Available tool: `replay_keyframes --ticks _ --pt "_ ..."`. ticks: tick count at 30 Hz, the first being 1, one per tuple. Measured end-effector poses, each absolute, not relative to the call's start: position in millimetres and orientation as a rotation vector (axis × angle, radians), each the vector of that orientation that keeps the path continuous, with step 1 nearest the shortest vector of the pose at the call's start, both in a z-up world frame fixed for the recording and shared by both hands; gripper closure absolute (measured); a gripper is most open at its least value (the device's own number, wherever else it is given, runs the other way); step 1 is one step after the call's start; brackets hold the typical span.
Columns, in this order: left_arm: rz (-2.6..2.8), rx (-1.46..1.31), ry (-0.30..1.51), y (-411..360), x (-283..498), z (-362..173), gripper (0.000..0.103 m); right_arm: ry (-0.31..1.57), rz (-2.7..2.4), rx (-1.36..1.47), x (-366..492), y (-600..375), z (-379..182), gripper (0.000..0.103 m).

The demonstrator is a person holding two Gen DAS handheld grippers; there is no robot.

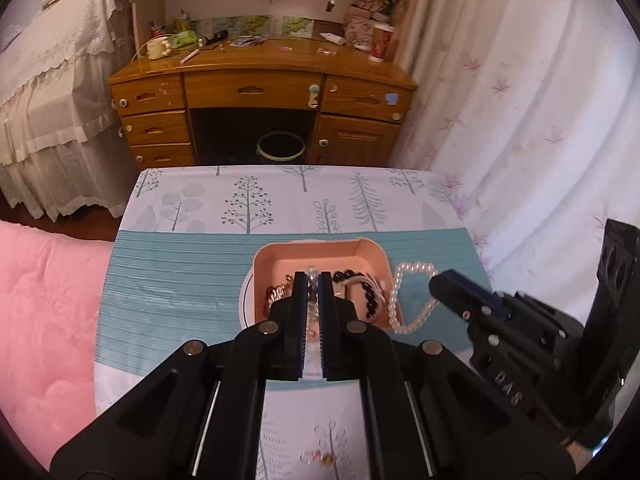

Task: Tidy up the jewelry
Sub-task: 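Lower both pearl pieces into the pink box and open both tools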

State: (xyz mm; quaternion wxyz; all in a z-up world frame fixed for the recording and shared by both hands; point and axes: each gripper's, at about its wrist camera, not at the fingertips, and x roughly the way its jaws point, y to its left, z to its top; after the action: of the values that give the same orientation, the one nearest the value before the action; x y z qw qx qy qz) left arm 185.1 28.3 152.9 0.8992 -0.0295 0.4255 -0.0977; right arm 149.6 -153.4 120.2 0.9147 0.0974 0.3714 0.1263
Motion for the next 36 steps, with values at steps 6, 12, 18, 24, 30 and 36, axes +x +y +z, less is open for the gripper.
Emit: replay_keyframes --ticks 6,12,18,24,30,36 --pt "-0.168 -0.036 0.884 5 215 102 0.100 0.841 0.244 0.211 189 -143 79 0.096" --pt "-0.156 -0.006 0.936 -8 236 58 0.100 0.918 0.214 0.157 219 -128 32 0.096" --pt "-0.141 0.039 0.984 -5 243 31 0.098 0.999 0.190 0.135 235 -122 -6 0.092" --pt "-0.154 -0.018 1.000 11 229 21 0.051 1.006 0.174 0.109 224 -120 -23 0.072" --pt "-0.140 -0.048 0.963 22 199 27 0.049 1.001 0.168 0.096 198 -119 -28 0.072" --pt "-0.107 -0.062 0.947 28 169 24 0.049 0.986 0.177 0.098 165 -124 -30 0.072"
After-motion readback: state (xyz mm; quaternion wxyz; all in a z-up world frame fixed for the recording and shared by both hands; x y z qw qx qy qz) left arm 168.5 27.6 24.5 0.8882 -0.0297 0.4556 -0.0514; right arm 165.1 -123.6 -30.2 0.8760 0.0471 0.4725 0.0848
